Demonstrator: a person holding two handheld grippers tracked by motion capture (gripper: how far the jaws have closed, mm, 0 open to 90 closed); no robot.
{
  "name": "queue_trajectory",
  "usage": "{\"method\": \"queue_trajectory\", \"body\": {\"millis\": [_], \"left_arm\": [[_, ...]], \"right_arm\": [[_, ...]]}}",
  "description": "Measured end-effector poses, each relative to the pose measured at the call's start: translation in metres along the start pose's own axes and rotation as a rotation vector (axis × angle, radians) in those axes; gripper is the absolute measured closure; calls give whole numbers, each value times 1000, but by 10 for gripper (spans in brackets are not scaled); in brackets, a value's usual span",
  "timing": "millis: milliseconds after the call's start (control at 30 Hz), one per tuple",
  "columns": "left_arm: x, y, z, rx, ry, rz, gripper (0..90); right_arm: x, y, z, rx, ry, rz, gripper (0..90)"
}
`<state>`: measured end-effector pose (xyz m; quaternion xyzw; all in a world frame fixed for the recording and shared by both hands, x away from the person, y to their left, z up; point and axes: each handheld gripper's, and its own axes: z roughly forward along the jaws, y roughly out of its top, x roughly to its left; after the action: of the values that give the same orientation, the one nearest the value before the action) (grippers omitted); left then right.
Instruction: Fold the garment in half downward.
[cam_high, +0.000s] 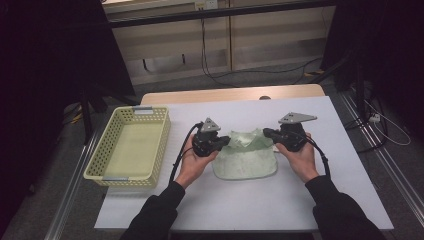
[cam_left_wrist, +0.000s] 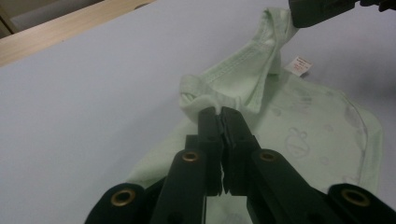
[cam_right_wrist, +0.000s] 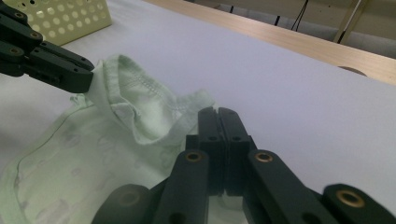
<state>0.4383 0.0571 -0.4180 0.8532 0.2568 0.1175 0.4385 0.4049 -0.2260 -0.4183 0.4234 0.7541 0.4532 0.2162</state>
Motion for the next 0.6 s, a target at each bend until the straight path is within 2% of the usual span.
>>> {"method": "queue_trajectory", "body": {"millis": [267,600], "left_arm": [[-2,-11,-3,14,-8,2,872],[-9,-22,-3,37,-18,35,871]], "right_arm": [[3,-9,-7,22,15,-12,898],[11,-19,-14,47,34,-31,898]]}}
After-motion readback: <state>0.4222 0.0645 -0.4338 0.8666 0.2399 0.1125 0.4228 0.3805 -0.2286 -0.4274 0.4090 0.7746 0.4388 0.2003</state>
